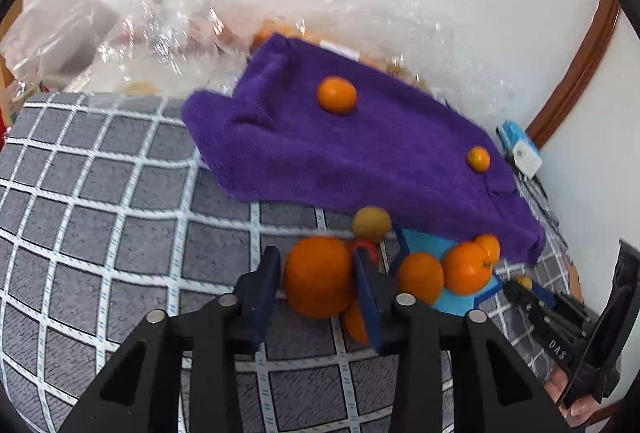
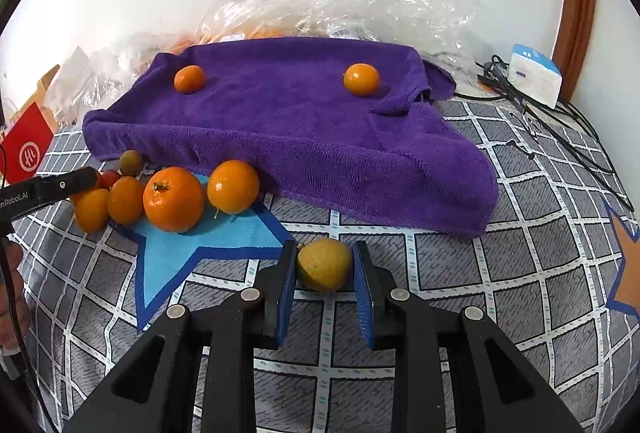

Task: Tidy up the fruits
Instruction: 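Grasp the yellow-green fruit with the right tool while the left tool grasps a large orange, then carry the yellow-green fruit and the orange onto the purple towel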

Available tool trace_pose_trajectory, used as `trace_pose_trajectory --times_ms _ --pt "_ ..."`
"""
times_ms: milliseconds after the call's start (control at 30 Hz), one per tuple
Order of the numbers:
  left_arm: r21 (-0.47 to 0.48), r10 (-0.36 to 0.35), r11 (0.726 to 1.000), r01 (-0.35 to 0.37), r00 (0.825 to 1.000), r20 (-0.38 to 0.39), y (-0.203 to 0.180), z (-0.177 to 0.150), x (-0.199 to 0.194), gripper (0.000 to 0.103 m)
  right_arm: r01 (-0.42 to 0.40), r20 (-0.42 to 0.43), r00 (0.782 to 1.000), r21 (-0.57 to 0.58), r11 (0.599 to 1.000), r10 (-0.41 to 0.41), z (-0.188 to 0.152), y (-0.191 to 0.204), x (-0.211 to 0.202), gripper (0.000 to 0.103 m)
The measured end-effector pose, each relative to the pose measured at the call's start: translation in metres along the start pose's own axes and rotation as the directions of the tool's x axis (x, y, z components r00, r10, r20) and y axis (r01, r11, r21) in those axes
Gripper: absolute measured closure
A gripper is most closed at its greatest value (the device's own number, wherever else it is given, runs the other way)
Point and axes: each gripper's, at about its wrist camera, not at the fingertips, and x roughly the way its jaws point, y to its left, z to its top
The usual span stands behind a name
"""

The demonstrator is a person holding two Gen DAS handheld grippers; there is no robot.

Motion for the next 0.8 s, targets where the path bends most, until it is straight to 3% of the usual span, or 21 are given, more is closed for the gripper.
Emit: trace_pose_trajectory --times_ms 200,267,367,567,800 --pt "0.058 0.059 0.997 -0.059 0.998 0.004 -0.011 -0.005 0.006 0.065 -0.011 0.002 1.0 0.006 1.0 0.011 -0.001 -0.002 0.0 0.076" --pt "0.067 0.074 0.995 -0.074 0.997 0.008 -0.011 -0.004 0.005 0.068 -0.014 0.005 1.0 0.009 1.0 0.014 -0.001 -0.003 -0.001 0.076" --pt "0.038 0.07 0.997 -0.07 0.997 0.014 -0.006 -0.003 0.001 0.069 -0.006 0.021 1.0 0.008 1.0 0.006 -0.002 -0.003 -0.004 0.076" --pt "0.039 0.134 0.99 -0.135 0.99 0.033 -0.005 -0.004 0.002 0.068 0.013 0.03 0.999 -0.002 1.0 -0.013 -0.004 -0.001 -0.007 0.076" --pt "0.159 0.246 0.955 -0.25 0.968 0.049 -0.024 -0.011 0.009 0.068 0.006 0.0 1.0 -0.011 1.0 -0.006 -0.004 0.0 -0.002 0.076"
